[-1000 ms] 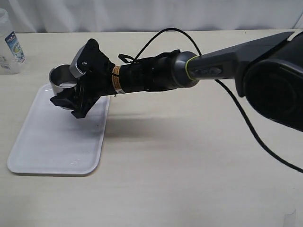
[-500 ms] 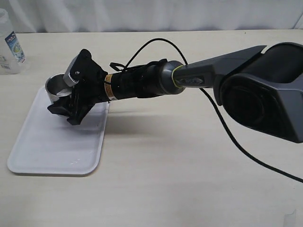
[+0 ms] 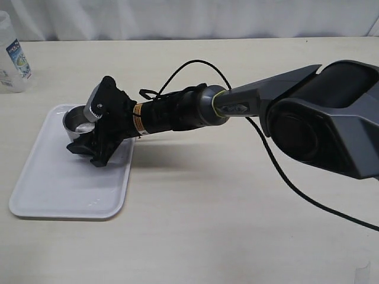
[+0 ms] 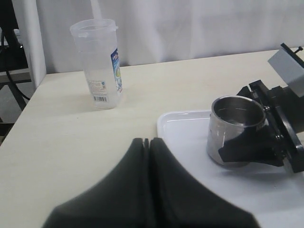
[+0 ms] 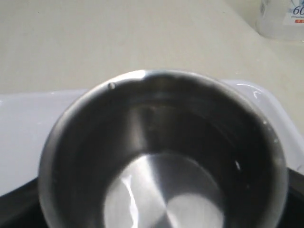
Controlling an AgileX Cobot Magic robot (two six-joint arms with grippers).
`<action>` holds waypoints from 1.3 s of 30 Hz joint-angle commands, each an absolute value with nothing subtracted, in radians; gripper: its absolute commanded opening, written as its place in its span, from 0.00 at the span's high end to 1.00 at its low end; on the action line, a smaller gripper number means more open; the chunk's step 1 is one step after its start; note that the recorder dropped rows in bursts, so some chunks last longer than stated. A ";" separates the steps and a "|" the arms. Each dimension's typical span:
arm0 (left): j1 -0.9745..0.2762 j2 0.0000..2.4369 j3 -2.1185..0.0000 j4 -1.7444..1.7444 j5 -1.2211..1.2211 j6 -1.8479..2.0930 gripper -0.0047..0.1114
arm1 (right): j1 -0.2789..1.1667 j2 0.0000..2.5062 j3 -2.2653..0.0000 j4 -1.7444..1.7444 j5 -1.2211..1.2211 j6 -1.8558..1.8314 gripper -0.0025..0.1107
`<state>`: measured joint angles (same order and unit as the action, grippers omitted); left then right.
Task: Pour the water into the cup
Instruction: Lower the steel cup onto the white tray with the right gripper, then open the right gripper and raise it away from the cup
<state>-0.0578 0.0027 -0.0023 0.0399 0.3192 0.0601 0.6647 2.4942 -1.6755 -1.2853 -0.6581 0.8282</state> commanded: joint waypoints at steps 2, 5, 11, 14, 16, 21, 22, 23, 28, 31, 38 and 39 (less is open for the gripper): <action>-0.054 0.000 0.000 0.042 0.312 0.054 0.96 | 0.665 2.487 -1.685 -1.264 -0.679 0.822 0.65; -0.054 0.000 0.000 0.042 0.312 0.054 0.96 | 0.665 2.487 -1.685 -1.264 -0.679 0.822 0.42; -0.054 0.000 0.000 0.042 0.312 0.054 0.96 | 0.665 2.487 -1.685 -1.264 -0.649 0.822 0.21; -0.054 0.000 0.000 0.042 0.312 0.054 0.96 | 0.665 2.487 -1.685 -1.264 -0.642 0.822 0.21; -0.054 0.000 0.000 0.042 0.312 0.054 0.96 | 0.665 2.487 -1.685 -1.264 -0.642 0.822 0.21; -0.054 0.000 0.000 0.042 0.312 0.054 0.96 | 0.665 2.439 -1.694 -1.272 -0.648 0.857 0.21; -0.054 0.000 0.000 0.042 0.312 0.054 0.96 | 0.665 2.429 -1.694 -1.272 -0.648 0.850 0.21; -0.054 0.000 0.000 0.042 0.312 0.054 0.96 | 0.665 2.419 -1.694 -1.272 -0.648 0.849 0.21; -0.054 0.000 0.000 0.042 0.312 0.054 0.96 | 0.663 2.363 -1.694 -1.269 -0.645 0.854 0.21; -0.054 0.000 0.000 0.042 0.312 0.054 0.96 | 0.663 2.299 -1.694 -1.269 -0.635 0.917 0.21; -0.054 0.000 0.000 0.042 0.312 0.054 0.96 | 0.663 2.120 -1.694 -1.409 -0.513 1.153 0.59; -0.054 0.000 0.000 0.042 0.312 0.054 0.96 | 0.663 2.093 -1.694 -1.478 -0.511 1.215 0.69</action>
<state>-0.0578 0.0027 -0.0023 0.0399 0.3192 0.0601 0.6647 2.1548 -1.6880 -1.3542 -0.5366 1.0905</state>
